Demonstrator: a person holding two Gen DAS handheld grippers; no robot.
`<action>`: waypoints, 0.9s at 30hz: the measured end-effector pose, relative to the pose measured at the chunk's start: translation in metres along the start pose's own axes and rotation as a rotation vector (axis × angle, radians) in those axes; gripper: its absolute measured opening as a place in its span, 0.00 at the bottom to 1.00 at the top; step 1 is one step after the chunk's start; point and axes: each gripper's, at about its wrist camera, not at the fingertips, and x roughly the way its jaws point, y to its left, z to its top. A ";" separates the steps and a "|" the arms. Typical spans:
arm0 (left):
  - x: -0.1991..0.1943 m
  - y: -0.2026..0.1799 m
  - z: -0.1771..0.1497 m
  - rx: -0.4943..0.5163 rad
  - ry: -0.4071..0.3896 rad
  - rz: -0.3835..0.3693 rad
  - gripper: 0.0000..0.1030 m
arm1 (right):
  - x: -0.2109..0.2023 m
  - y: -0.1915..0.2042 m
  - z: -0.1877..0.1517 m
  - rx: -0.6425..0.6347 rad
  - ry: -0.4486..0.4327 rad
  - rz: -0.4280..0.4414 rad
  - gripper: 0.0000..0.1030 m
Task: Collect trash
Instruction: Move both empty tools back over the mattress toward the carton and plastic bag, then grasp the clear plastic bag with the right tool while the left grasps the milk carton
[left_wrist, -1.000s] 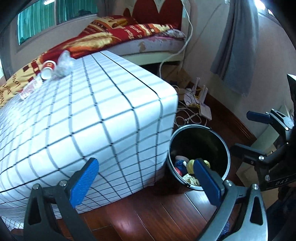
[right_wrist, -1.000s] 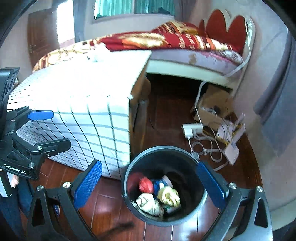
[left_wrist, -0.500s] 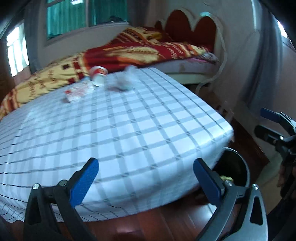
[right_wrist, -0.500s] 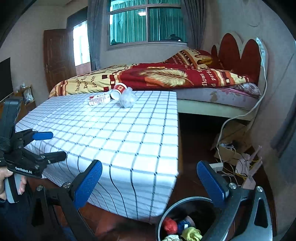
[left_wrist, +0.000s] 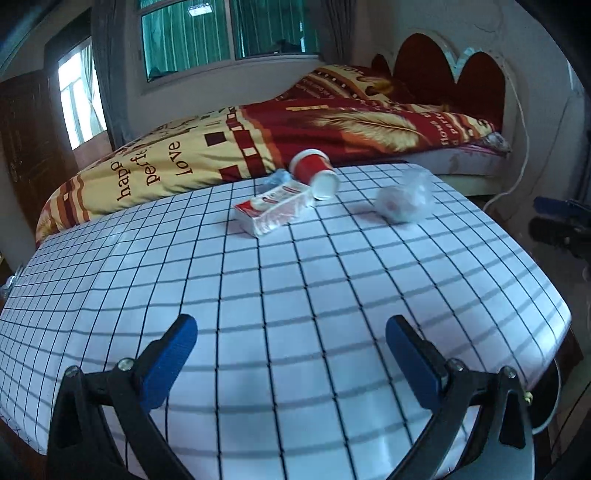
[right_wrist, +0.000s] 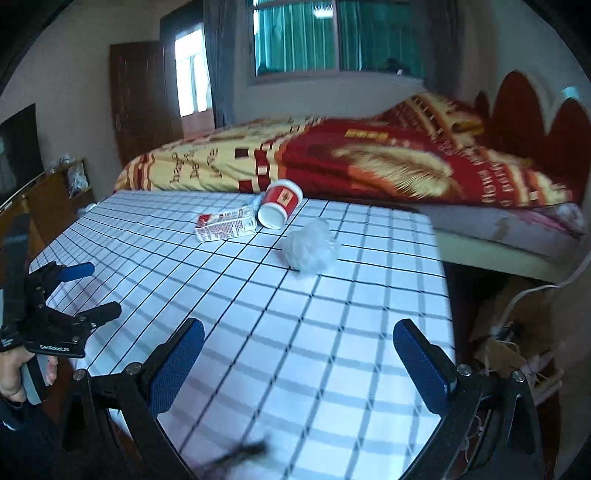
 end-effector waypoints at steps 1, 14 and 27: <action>0.011 0.007 0.006 -0.010 0.005 -0.004 0.99 | 0.011 -0.001 0.006 0.000 0.012 0.003 1.00; 0.157 0.053 0.080 0.086 0.104 -0.087 0.99 | 0.167 -0.018 0.055 -0.013 0.167 0.009 0.90; 0.163 0.025 0.081 0.175 0.166 -0.291 0.85 | 0.197 -0.014 0.057 0.005 0.211 0.044 0.54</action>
